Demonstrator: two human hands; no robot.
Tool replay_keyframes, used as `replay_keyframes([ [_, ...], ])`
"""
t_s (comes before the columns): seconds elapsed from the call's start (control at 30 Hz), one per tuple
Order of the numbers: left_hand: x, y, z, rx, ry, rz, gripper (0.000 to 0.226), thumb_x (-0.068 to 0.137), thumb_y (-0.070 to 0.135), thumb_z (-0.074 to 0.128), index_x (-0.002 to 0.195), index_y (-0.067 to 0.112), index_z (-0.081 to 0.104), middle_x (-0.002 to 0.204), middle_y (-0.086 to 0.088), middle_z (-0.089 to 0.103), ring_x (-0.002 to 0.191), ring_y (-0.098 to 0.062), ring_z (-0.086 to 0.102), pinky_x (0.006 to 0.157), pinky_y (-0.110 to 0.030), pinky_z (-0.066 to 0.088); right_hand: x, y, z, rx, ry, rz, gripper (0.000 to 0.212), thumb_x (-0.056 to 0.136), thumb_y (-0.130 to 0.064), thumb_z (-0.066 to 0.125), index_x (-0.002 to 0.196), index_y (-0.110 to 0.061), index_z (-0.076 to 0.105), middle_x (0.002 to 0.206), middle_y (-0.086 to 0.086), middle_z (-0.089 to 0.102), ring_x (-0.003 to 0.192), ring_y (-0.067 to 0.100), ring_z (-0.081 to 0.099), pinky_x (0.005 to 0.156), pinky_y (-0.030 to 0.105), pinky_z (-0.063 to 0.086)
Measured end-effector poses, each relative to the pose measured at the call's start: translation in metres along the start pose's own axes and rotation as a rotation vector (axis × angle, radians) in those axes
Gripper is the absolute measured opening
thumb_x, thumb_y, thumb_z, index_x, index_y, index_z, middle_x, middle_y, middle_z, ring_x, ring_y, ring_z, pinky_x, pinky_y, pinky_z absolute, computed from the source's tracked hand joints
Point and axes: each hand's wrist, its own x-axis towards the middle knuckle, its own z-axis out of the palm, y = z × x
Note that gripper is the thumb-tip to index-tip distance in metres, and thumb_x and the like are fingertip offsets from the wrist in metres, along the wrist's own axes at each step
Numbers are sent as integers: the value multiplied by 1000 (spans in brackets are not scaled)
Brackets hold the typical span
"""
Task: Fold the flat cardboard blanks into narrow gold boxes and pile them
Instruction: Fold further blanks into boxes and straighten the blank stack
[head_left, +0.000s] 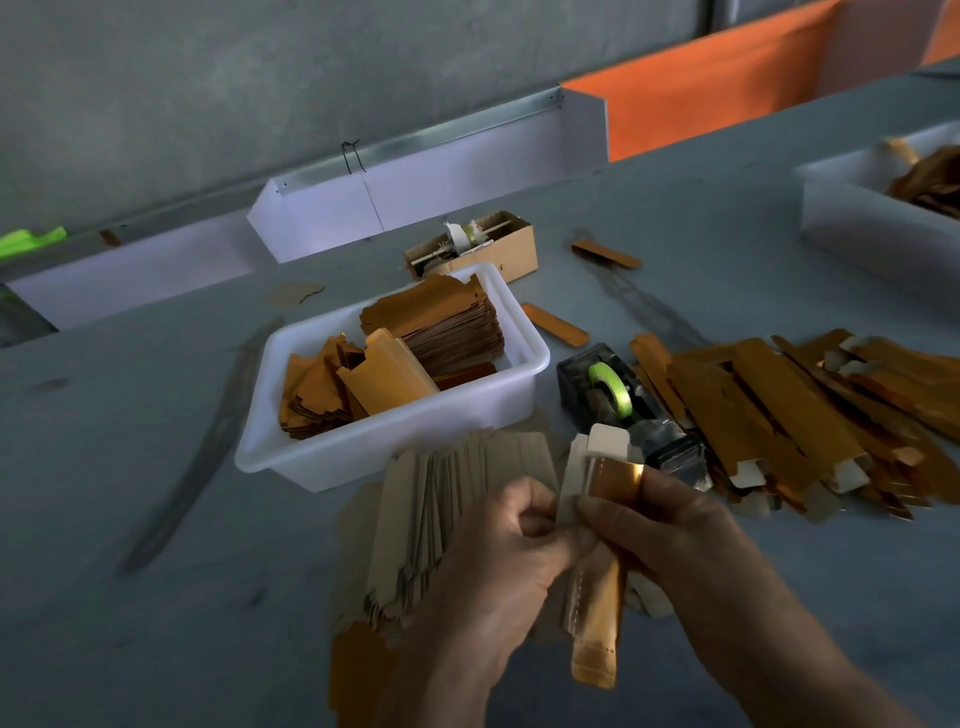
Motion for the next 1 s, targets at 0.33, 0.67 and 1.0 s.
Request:
replay_keyframes([
  [0.33,-4,0,15,160,292,155,9,85,24,70,84,33,69,75,17,70,68,8,62,53,-6,45,1,-4,2,29,63,47,12,83,-12,64,93,-15,70,80,7,74,73,20,71,68,32,55],
  [0.67,-17,8,54,1030,300,398,47,26,21,94,68,15,75,64,1,57,59,-13,59,38,-18,39,-3,-4,2,19,105,58,23,90,-29,57,80,-12,69,72,7,70,70,18,69,57,24,50],
  [1.0,-5,4,15,2,62,-103,2,88,22,66,87,22,67,72,5,69,56,-3,62,50,-19,46,-4,-7,0,41,24,51,15,87,-22,59,77,-16,68,66,6,65,63,18,63,68,32,52],
])
